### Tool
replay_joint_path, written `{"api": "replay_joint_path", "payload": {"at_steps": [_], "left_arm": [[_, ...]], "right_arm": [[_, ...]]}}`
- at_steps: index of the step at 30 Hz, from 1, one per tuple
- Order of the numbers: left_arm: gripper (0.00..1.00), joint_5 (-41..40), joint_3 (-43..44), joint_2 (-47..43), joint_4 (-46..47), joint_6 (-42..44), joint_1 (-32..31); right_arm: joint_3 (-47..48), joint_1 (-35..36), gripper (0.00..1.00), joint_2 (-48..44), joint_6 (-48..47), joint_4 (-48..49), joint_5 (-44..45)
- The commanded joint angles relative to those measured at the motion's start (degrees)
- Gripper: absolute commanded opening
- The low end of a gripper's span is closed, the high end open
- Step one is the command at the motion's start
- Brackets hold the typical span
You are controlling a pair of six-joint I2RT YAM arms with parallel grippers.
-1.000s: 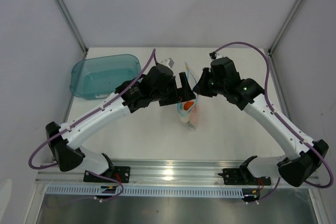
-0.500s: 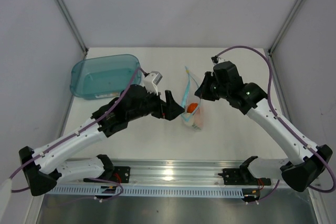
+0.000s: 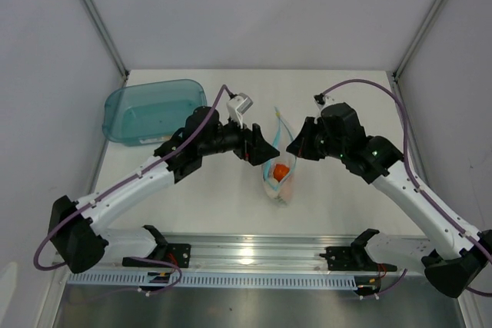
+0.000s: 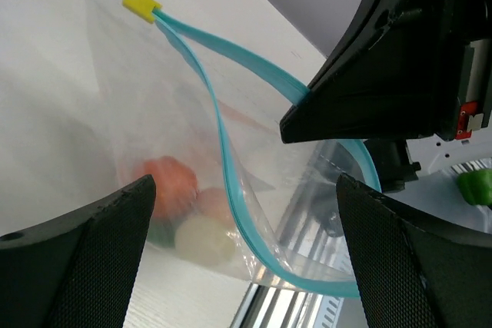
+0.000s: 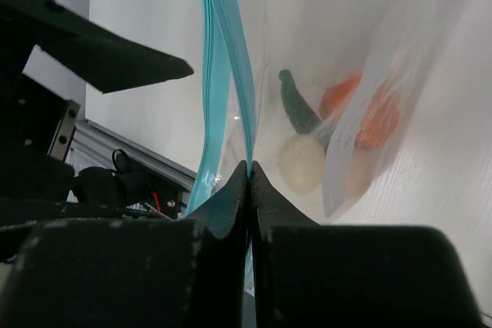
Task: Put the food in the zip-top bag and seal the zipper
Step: Zip the zipper food storage bag at the center of the board.
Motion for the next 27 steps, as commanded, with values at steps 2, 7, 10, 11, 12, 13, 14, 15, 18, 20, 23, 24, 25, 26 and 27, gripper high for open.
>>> {"api": "replay_joint_path", "payload": {"at_steps": [2,7,10,11,12,13,14,15,18,20,23,24,25,26,27], "left_arm": [[0.99,14.2,0.2,2.9,12.2,-0.5,1.6],[1.00,19.5,-1.9,4.1,17.8,-4.8,1.6],[1.00,21.5,-2.2,4.2,17.7,-5.8,1.6],[1.00,22.0,-2.3,3.9,17.5,-6.1,1.6],[0.99,22.3,-2.4,3.5,17.0,-6.0,1.6],[0.99,22.4,-2.5,3.2,16.5,-5.9,1.5],[0.99,22.0,-2.7,2.9,16.2,-5.4,1.6],[0.99,21.7,-3.0,2.5,15.0,-5.1,1.6],[1.00,19.6,-3.6,0.8,12.3,-4.0,1.5],[0.99,18.1,-3.6,-0.1,10.7,-3.0,1.5],[1.00,15.5,-3.6,-0.7,8.3,-2.9,1.6],[0.99,15.3,-3.4,-0.8,7.9,-3.0,1.4],[0.99,14.5,-3.3,-0.7,6.9,-3.2,1.2],[1.00,14.0,-3.2,-0.8,6.4,-3.3,1.1],[1.00,13.6,-3.4,-0.9,6.2,-3.0,0.4]], "right_arm": [[-1.5,0.7,0.00,-1.5,2.9,3.7,-1.6],[-1.7,1.8,0.00,-0.4,5.1,6.2,-1.0],[-1.2,2.4,0.05,0.7,6.7,8.4,-1.6],[-1.1,2.6,0.06,0.9,7.4,8.9,-1.7],[-1.0,2.8,0.07,1.4,7.8,9.3,-1.7],[-1.0,2.8,0.08,1.6,7.9,9.8,-1.7],[-0.8,3.0,0.08,1.8,8.3,10.3,-1.6],[-0.7,3.0,0.08,2.0,8.3,10.4,-1.6],[-0.5,3.4,0.08,2.2,8.5,10.6,-1.6],[-0.8,3.5,0.08,2.0,8.5,10.5,-1.2],[-1.0,3.6,0.07,1.6,8.6,10.6,-1.0],[-1.4,3.6,0.08,1.6,8.6,10.6,-1.0],[-1.5,3.7,0.08,1.6,8.8,10.6,-1.1],[-1.7,3.7,0.08,1.7,8.9,10.7,-1.2],[-1.9,3.7,0.09,1.7,8.9,10.9,-1.2]]}}
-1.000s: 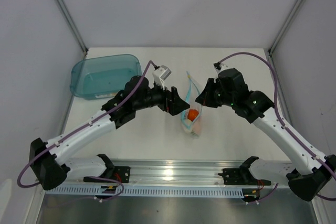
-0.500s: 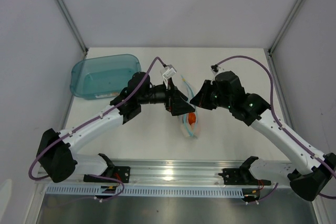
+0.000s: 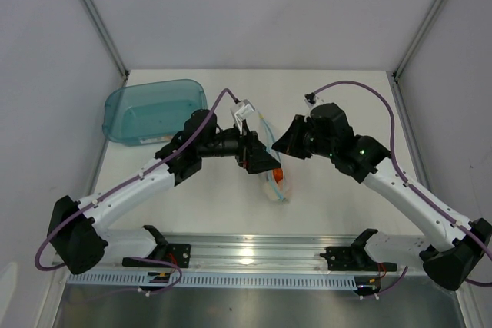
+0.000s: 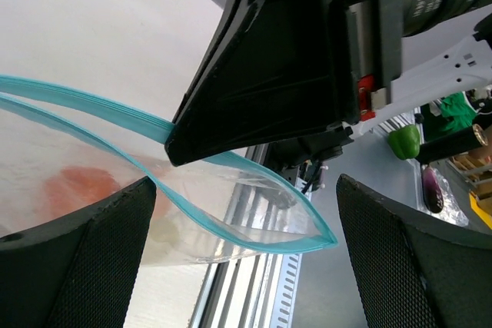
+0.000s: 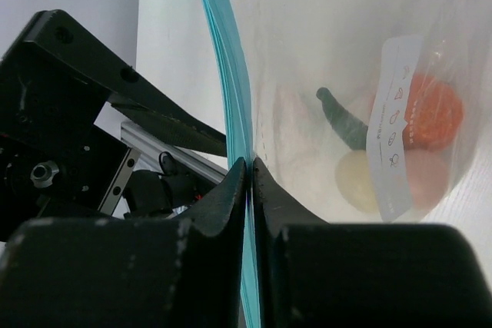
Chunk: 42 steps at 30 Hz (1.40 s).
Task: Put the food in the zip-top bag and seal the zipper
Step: Zip the zipper food storage bag at the center of the board.
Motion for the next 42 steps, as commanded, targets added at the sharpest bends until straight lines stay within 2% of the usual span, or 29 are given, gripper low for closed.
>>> {"api": "replay_joint_path", "payload": {"at_steps": [1,5,9,12,15,24,31,35,42], "left_arm": [[0.99,-3.6,-0.1,-1.7,-2.3,1.5,-1.3],[1.00,-6.1,0.5,-1.2,-4.7,1.6,-2.9],[1.00,-8.3,0.3,-1.5,-5.2,1.9,-4.3],[0.99,-8.8,0.1,-1.5,-5.3,1.7,-4.4],[0.99,-9.8,0.4,-1.4,-5.4,1.3,-4.5],[0.99,-18.0,3.7,-0.7,-9.4,-1.8,-7.3],[1.00,-19.1,1.7,-2.4,-7.1,-3.5,-8.0],[1.00,-20.8,2.6,-2.0,-10.5,-3.9,-8.0],[1.00,-25.0,3.5,-1.9,-15.1,-3.6,-8.8]], "right_arm": [[0.0,0.5,0.10,-0.6,1.1,2.9,0.1],[-0.4,0.9,0.17,-0.2,1.5,3.5,-0.4],[-0.4,1.0,0.33,-0.8,1.5,3.1,0.1],[-1.0,1.0,0.41,-1.5,1.4,2.5,0.2],[-2.0,1.0,0.43,-1.9,1.8,2.7,0.0],[-3.9,1.0,0.43,-1.6,6.2,8.2,-6.7],[-7.5,0.8,0.41,-2.2,12.4,13.3,-9.8],[-9.2,0.7,0.37,-1.6,15.1,16.5,-11.4],[-9.9,0.8,0.35,-2.3,17.4,16.7,-8.7]]}}
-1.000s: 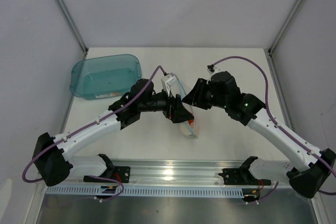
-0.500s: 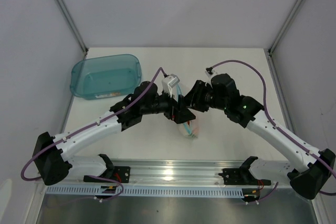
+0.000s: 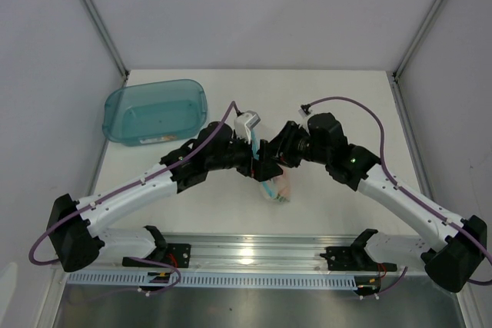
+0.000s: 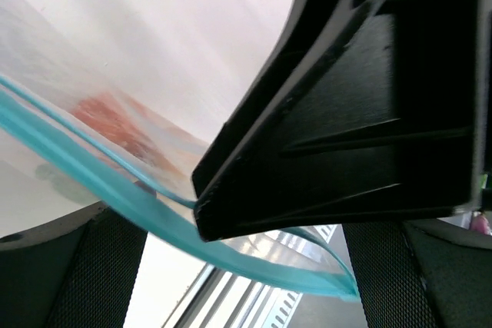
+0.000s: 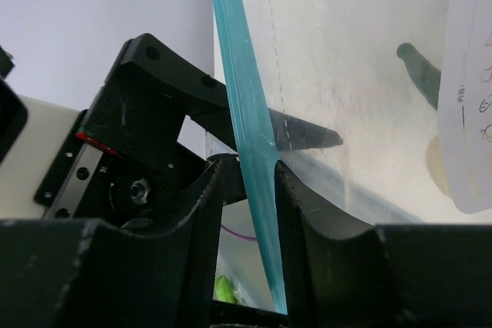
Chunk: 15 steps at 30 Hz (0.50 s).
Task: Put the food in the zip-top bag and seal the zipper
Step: Zip the zipper food storage bag at the center of the board.
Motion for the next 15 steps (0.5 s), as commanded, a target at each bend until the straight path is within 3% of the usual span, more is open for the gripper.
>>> {"api": "replay_joint_path", "payload": {"at_steps": [1,9,15], "left_arm": [[0.99,-3.7,2.5,-1.5,-2.2,-0.4,-0.8],[0.89,-4.5,2.2,-1.5,-3.5,0.4,-1.1],[0.66,-5.0,2.3,-1.9,-3.8,0.9,-1.1]], "right_arm": [[0.1,0.1,0.35,-1.4,2.0,2.4,1.1],[0.1,0.3,0.36,-0.8,1.9,1.7,1.9],[0.1,0.5,0.35,0.2,1.8,2.1,1.9]]}}
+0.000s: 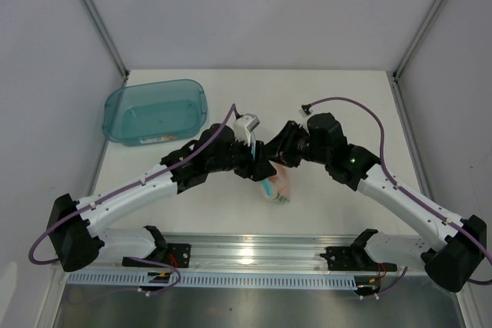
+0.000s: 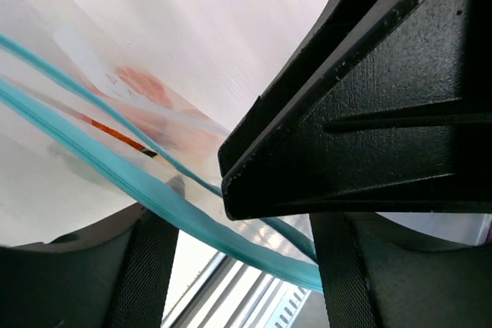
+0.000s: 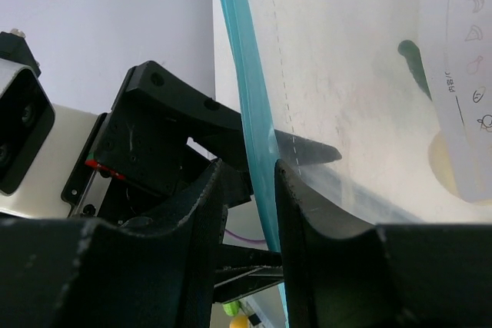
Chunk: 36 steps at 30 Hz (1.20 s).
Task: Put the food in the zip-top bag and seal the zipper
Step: Zip the zipper food storage bag at the center of the board.
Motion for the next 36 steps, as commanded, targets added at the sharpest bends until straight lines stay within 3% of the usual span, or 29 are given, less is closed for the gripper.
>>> {"api": "replay_joint_path", "payload": {"at_steps": [1,3,9,12,13,14,17,22,26,36], "left_arm": [[0.65,-1.1,2.5,-1.9,0.2,0.8,-0.4],[0.63,-1.2,2.8,-1.9,-0.4,1.0,-0.4],[0.41,-0.6,3.8,-2.5,-2.5,3.9,-0.4],[0.22,1.0,4.5,-2.8,-3.5,6.6,-0.3],[0.05,1.4,4.7,-2.7,-4.4,7.4,-0.3],[0.01,1.8,5.6,-2.6,-5.2,8.8,-0.2],[0.01,5.9,6.7,-2.7,-7.5,12.4,0.4],[0.00,12.0,6.4,-5.0,-9.9,17.1,2.6],[0.01,18.8,6.4,-8.4,-12.1,20.8,5.5],[0.01,39.0,7.5,-13.5,-18.0,27.5,11.3]], "right_arm": [[0.2,0.5,0.35,0.4,0.4,2.1,0.7],[0.4,0.6,0.36,1.1,-0.4,1.9,0.6],[4.0,-0.1,0.36,0.6,-7.3,-5.0,6.1],[5.3,-2.6,0.37,0.4,-11.2,-8.3,6.2],[5.3,-3.5,0.36,-0.2,-12.2,-9.4,5.7],[5.2,-4.4,0.37,-0.5,-13.2,-9.7,5.1],[5.4,-8.7,0.37,-1.4,-18.6,-11.5,3.0],[5.9,-10.0,0.39,-3.2,-30.1,-13.5,1.6],[3.5,-10.0,0.41,-6.8,-35.9,-9.2,-4.8],[0.8,-10.0,0.64,-12.2,-46.8,0.1,-15.3]]}}
